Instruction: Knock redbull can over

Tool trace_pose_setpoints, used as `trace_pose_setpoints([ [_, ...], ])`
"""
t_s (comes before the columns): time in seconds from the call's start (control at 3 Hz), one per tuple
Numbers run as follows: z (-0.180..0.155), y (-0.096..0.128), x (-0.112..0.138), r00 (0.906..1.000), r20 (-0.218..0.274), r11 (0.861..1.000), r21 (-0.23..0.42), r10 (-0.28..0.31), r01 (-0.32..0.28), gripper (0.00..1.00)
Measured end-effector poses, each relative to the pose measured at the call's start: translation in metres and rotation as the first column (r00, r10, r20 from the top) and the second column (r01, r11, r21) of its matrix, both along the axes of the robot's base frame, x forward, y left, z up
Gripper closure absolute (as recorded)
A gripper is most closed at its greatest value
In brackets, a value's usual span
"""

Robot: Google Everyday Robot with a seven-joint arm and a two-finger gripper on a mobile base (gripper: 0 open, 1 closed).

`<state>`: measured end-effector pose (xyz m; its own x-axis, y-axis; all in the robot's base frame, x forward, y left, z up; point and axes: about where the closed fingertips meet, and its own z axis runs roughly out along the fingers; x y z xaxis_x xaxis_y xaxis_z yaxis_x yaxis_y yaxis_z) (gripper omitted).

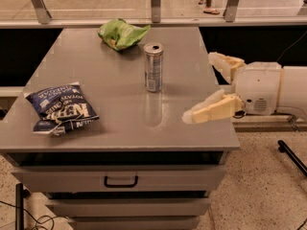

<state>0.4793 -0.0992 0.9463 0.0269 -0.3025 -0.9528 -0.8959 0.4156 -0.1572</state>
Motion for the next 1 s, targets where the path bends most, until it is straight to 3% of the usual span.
trace_pose_setpoints([
  [0.33, -0.005, 0.017, 0.028, 0.9987, 0.013, 0.999, 0.021, -0.05, 0.05, 0.0],
  [0.67, -0.027, 0.052, 0.071, 0.9959, -0.009, 0.995, 0.042, -0.09, 0.09, 0.0],
  [1.0, -0.027, 0.052, 0.071, 0.9959, -0.009, 0.995, 0.042, -0.09, 0.09, 0.0],
])
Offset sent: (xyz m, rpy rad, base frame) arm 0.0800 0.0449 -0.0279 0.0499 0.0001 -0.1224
